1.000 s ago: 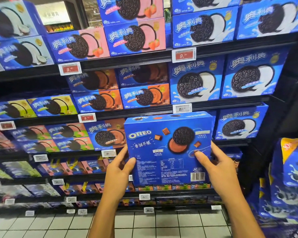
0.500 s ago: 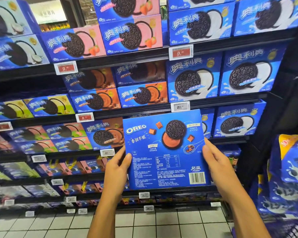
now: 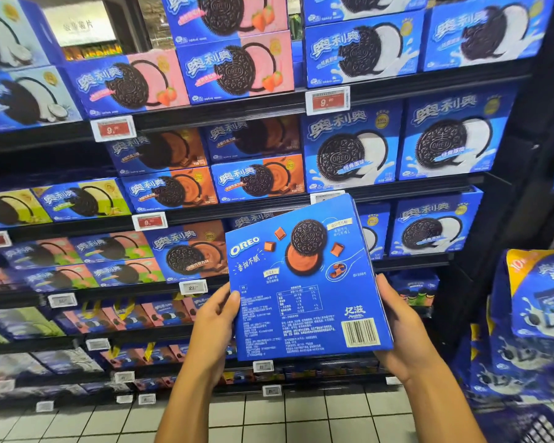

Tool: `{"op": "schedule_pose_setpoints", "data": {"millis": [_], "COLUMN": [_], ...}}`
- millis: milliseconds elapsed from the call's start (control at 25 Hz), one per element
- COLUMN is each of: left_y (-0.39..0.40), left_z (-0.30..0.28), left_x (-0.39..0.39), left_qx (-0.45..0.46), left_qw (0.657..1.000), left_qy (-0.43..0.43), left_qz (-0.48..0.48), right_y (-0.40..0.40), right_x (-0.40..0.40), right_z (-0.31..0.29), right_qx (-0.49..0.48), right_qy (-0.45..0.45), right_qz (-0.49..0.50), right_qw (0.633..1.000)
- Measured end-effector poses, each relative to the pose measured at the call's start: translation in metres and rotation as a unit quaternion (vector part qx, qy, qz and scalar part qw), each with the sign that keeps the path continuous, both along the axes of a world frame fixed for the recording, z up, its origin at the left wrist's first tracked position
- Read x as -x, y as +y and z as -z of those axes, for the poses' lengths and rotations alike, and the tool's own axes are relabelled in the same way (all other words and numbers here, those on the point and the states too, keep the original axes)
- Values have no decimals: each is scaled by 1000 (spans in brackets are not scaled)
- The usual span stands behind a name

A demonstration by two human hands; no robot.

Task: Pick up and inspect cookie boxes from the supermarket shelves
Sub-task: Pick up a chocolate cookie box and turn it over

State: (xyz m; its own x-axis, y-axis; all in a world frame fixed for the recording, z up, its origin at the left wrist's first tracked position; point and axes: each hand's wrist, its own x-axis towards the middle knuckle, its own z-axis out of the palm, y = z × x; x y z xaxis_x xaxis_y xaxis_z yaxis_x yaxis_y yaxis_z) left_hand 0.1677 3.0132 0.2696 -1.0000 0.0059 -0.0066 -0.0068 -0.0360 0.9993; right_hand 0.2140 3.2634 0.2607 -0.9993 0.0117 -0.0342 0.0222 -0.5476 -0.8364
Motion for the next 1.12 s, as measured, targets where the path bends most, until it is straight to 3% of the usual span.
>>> {"op": "schedule_pose_setpoints", "data": {"millis": [160, 400, 560, 640, 720, 880, 1000, 1120], "left_y": [14, 63, 59, 48, 35, 10, -4, -10], "left_z": [-12, -30, -25, -21, -15, -1, 10, 18], "left_x": [-5, -28, -28, -24, -19, -18, -15, -13], "left_qx": [49, -27, -60, -75, -146, -294, -337, -351], "left_qw": [997, 985, 986, 988, 983, 951, 937, 933], "left_qy": [38, 19, 59, 47, 19, -29, -46, -53], "left_qz": [-45, 171, 143, 125, 112, 89, 82, 62], "right_y": [-17, -51, -58, -55, -48, -22, -2, 2], "right_x": [4, 7, 7, 6, 5, 13, 20, 22], "right_z": [-11, -22, -26, -28, -28, -12, 4, 12], "right_qx": [-82, -256, -294, -309, -305, -297, -330, -288], "right_qy": [40, 103, 87, 83, 85, 26, -33, -40], "right_qz": [37, 44, 6, -12, -13, 77, 140, 118], "right_qw": [995, 960, 952, 947, 948, 951, 933, 949]}}
